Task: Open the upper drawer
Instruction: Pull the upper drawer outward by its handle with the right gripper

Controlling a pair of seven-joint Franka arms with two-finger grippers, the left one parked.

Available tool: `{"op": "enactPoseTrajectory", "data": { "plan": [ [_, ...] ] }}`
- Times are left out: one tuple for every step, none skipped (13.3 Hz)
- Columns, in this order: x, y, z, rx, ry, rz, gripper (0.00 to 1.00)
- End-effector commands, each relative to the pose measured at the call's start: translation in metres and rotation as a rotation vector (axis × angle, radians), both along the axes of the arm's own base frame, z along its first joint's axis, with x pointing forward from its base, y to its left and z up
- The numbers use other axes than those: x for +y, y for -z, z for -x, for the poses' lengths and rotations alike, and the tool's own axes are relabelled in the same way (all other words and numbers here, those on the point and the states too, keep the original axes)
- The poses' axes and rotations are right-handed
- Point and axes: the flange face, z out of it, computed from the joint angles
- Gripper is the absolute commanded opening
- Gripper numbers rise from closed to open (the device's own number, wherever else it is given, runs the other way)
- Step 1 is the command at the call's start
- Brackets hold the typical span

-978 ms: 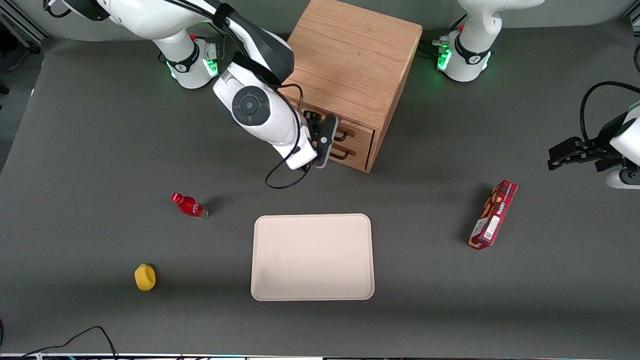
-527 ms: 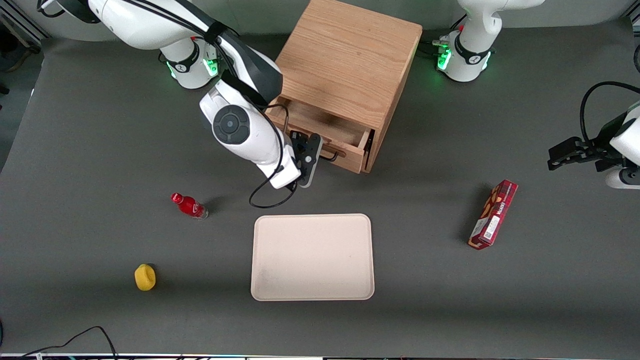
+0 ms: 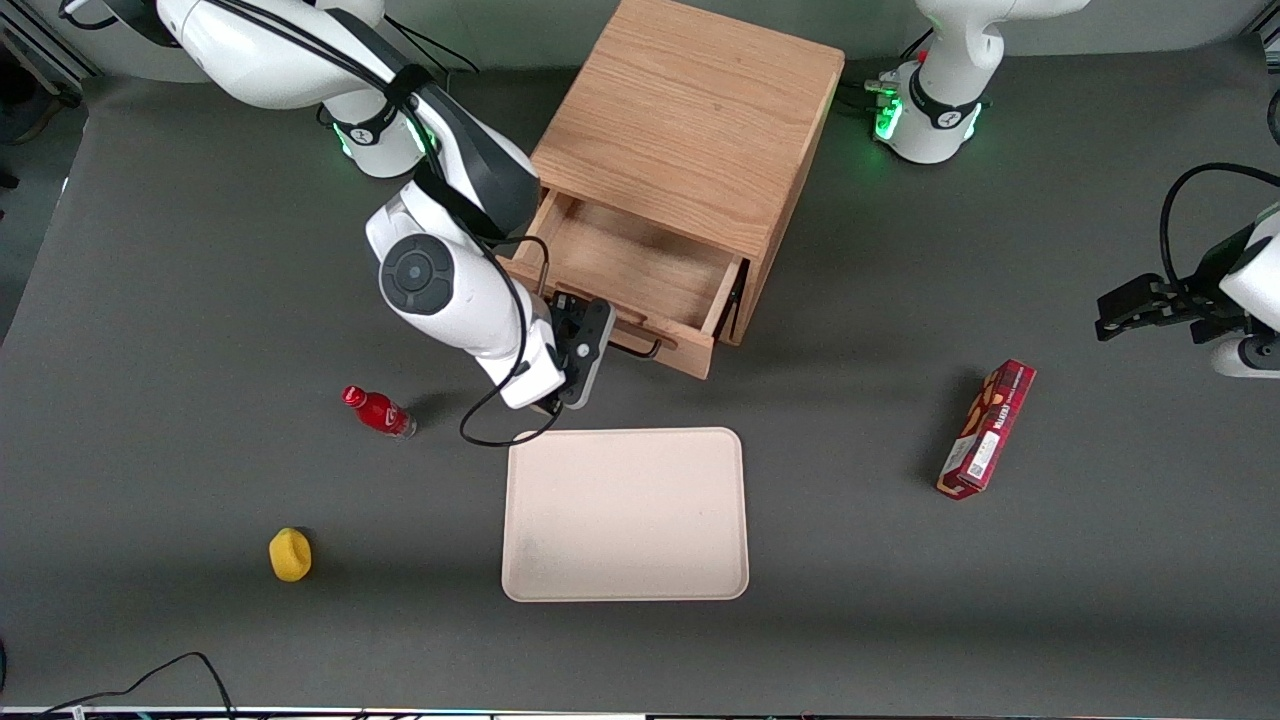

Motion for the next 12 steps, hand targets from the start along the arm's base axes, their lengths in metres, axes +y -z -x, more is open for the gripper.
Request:
{"op": "enactPoseTrajectory", "data": {
  "plan": [
    [-0.012, -0.001, -0.016, -0.043, 0.008, -0.004, 1.00],
    [-0.018, -0.004, -0.021, -0.051, 0.019, -0.005, 1.00],
    [-0.023, -0.005, -0.026, -0.057, 0.031, -0.004, 1.00],
    [-0.028, -0.008, -0.031, -0.064, 0.042, -0.003, 1.00],
    [-0.035, -0.008, -0.036, -0.069, 0.053, 0.001, 1.00],
    [-0.041, -0.012, -0.042, -0.081, 0.067, -0.001, 1.00],
    [-0.045, -0.013, -0.045, -0.089, 0.075, -0.001, 1.00],
    [-0.051, -0.013, -0.050, -0.102, 0.089, -0.001, 1.00],
    [-0.056, -0.014, -0.054, -0.119, 0.100, -0.004, 1.00],
    [-0.061, -0.014, -0.058, -0.126, 0.100, -0.001, 1.00],
    [-0.067, -0.019, -0.063, -0.142, 0.094, -0.001, 1.00],
    [-0.072, -0.018, -0.066, -0.147, 0.091, 0.003, 1.00]
  ]
}}
